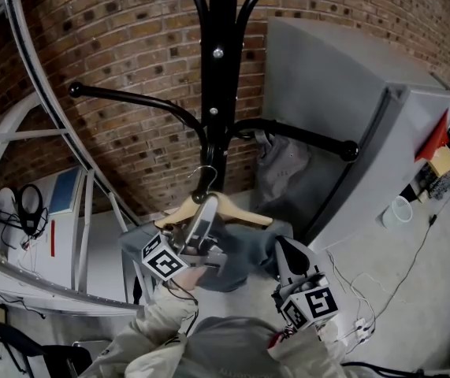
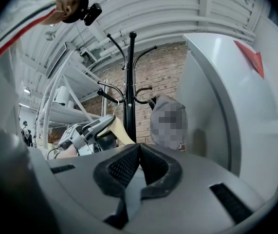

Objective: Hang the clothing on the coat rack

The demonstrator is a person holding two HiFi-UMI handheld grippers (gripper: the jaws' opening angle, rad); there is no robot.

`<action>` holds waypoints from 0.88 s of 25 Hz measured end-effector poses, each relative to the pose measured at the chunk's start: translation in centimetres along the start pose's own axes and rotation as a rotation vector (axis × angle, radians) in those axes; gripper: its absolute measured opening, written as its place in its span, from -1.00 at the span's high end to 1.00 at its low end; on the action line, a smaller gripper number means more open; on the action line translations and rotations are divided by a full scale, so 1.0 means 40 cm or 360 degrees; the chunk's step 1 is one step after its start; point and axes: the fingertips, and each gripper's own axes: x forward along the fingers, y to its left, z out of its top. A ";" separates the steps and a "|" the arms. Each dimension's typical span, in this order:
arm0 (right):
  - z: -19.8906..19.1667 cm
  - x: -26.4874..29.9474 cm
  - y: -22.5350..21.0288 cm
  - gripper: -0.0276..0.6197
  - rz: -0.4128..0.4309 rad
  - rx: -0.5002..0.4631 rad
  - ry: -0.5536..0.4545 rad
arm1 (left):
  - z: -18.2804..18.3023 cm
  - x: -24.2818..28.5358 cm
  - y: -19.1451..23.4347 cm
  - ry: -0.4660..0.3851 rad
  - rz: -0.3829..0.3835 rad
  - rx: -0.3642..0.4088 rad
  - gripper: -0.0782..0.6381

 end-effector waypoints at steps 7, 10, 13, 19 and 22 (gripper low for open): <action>-0.001 0.000 -0.010 0.84 -0.0017 0.0006 0.0013 | -0.006 0.006 0.005 0.0009 -0.0012 -0.0005 0.50; -0.005 -0.001 -0.010 0.84 -0.0018 0.0006 0.0017 | -0.007 0.006 0.004 0.0005 -0.0024 -0.0006 0.50; -0.007 -0.002 -0.010 0.84 -0.0016 0.0011 0.0020 | -0.009 0.005 0.005 0.0004 -0.0030 -0.0011 0.50; -0.004 -0.007 -0.015 0.84 -0.0016 0.0016 0.0031 | -0.007 0.009 0.005 -0.0007 -0.0035 -0.0037 0.50; -0.001 -0.012 -0.020 0.84 -0.0021 0.0016 0.0026 | -0.010 0.010 0.005 -0.0010 -0.0031 -0.0050 0.50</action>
